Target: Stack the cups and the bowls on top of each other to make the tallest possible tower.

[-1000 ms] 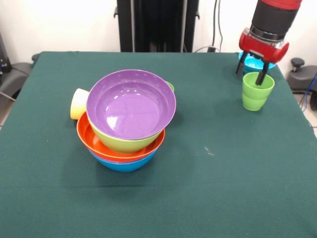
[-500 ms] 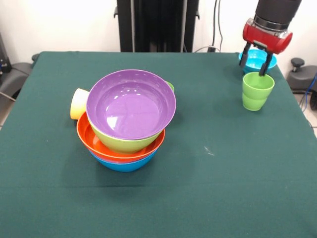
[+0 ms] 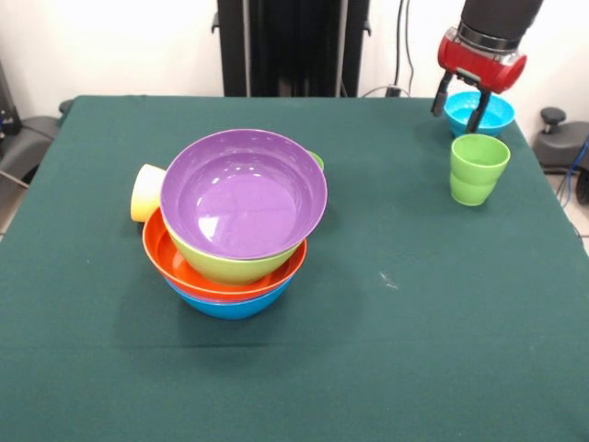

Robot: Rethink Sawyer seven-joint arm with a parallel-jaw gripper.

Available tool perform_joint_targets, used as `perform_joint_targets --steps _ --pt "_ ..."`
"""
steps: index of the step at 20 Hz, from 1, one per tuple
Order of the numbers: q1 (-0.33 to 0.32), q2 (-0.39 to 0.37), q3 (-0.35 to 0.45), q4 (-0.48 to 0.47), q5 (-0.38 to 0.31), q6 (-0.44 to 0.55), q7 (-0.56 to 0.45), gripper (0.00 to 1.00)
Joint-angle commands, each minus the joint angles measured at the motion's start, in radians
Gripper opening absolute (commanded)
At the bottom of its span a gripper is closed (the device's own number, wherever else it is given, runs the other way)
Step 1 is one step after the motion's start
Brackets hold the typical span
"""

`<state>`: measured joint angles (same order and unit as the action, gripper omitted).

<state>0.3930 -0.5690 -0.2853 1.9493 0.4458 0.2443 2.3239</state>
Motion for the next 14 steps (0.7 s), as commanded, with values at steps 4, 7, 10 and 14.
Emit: perform_joint_targets --steps 4,7,10,14 --pt "0.049 0.011 0.082 0.109 0.042 -0.050 0.239 1.00" --pt "0.025 -0.013 0.128 0.157 0.045 -0.086 0.237 1.00" --pt "0.015 -0.023 0.165 0.192 0.054 -0.121 0.249 1.00" --pt "0.030 -0.024 0.191 0.220 0.073 -0.158 0.277 1.00"
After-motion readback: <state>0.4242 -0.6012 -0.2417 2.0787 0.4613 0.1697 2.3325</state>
